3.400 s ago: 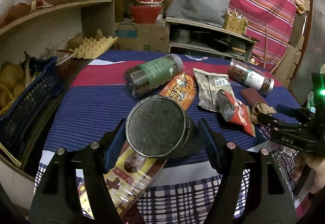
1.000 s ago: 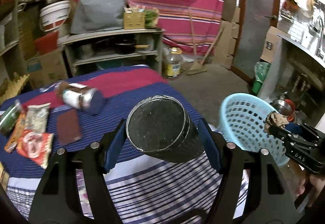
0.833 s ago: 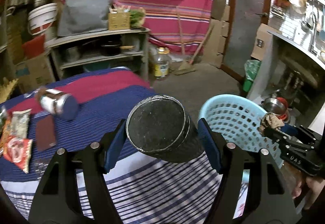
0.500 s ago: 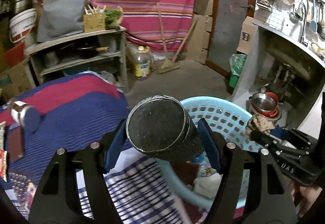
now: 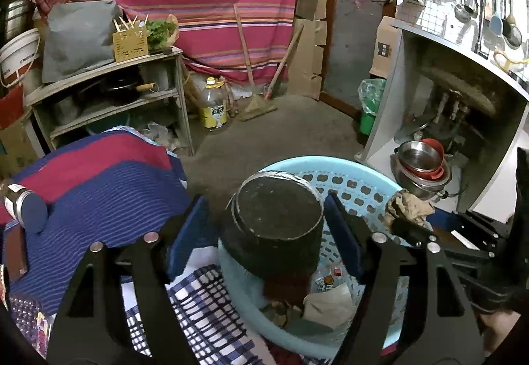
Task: Collect trash
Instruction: 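Open both tools over the basket to drop the can and paper, then move both tools back over the table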
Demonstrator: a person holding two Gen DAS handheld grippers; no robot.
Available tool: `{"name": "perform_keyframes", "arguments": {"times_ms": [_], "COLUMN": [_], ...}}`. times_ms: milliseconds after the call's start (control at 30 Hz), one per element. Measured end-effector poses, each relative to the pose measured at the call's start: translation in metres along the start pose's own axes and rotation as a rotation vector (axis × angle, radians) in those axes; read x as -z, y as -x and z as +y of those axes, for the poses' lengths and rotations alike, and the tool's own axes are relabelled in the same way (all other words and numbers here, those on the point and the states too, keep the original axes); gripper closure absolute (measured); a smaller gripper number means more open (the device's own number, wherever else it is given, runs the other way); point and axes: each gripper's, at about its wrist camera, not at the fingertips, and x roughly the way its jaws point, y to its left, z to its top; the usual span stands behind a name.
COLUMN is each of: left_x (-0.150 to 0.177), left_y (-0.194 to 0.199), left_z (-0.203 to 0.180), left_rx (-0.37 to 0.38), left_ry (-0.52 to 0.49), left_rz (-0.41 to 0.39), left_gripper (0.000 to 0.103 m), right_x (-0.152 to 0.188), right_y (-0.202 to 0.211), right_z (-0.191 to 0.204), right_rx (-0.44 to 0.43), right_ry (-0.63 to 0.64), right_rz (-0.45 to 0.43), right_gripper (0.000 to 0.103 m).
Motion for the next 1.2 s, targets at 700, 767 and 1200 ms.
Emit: {"name": "perform_keyframes", "arguments": {"times_ms": [700, 767, 1200], "left_x": [0.005, 0.008, 0.039], "left_y": [0.055, 0.066, 0.134], "left_z": [0.058, 0.071, 0.173], "left_rx": [-0.126, -0.155, -0.318], "left_ry": [0.063, 0.073, 0.211], "left_rz": [-0.071, -0.073, -0.080], "left_gripper": [0.010, 0.009, 0.006], "right_x": [0.004, 0.004, -0.002], "right_y": [0.000, 0.000, 0.016], "right_z": [0.026, 0.030, 0.065], "right_rx": [0.007, 0.015, 0.061], "right_ry": [0.031, 0.029, 0.035], "right_rz": [0.000, -0.004, -0.060], "right_gripper": [0.055, 0.053, 0.023]}}
